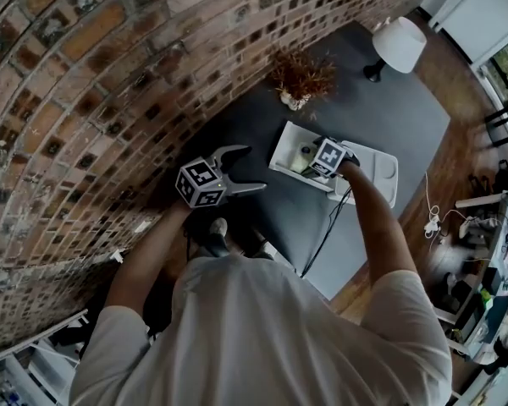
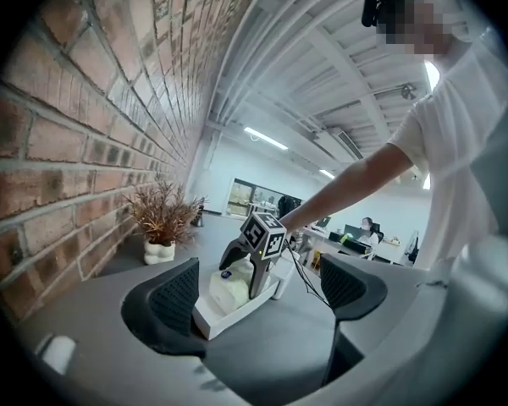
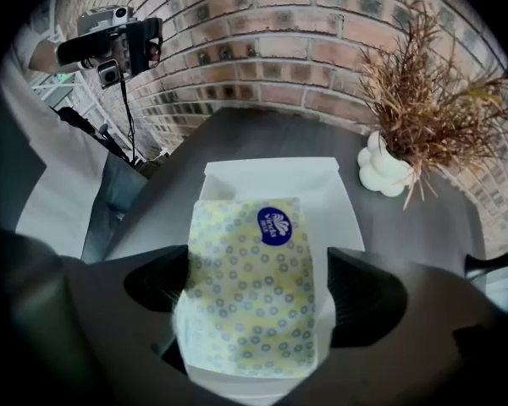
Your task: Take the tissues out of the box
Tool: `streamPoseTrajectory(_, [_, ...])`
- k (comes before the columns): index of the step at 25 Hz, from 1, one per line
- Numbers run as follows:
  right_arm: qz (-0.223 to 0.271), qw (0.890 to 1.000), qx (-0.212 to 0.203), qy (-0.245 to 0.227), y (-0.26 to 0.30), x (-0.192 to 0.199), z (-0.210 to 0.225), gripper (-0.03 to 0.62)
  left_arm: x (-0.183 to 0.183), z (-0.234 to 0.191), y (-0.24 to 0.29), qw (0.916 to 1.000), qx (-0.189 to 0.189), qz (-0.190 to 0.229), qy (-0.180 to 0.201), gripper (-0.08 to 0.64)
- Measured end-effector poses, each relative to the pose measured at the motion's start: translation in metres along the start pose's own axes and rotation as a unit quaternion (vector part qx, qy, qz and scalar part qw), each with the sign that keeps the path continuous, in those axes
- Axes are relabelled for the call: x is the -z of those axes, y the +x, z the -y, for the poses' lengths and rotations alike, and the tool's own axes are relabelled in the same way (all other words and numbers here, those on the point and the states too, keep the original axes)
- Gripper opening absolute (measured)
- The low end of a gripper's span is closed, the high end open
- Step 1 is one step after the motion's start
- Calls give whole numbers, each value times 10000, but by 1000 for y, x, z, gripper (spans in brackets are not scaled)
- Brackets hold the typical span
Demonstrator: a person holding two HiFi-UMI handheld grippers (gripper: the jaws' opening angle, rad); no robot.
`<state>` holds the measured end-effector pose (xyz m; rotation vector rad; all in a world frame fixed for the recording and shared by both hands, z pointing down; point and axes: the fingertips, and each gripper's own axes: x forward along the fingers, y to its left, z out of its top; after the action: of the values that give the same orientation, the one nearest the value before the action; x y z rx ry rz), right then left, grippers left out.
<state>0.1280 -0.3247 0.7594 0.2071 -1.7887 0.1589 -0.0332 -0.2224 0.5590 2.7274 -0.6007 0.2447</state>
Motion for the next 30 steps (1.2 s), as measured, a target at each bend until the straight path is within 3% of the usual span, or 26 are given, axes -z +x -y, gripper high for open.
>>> streamPoseTrajectory(5, [-40,9994,-232,269,5,4,-2,514,-5,-7,-7,9995,-252,181,-10,443])
streamPoseTrajectory(7, [-96,9983,-419,386,7,5,-7,465,-8,-10,-10,9992,-328,230,-49,443])
streamPoseTrajectory(9, [-132,9980,-467,394,7,6,-9,457,-13,-12,-12,9988,-404,283,-53,443])
streamPoseTrajectory(23, [164,9991,110,370,-5,7,-1,416,-49,-2,-26,9913,-858,768,646,443])
streamPoseTrajectory(30, [930,9907,606,788,-35,-9,14,410,-58,-5,-35,9839,-1177,1088,790,443])
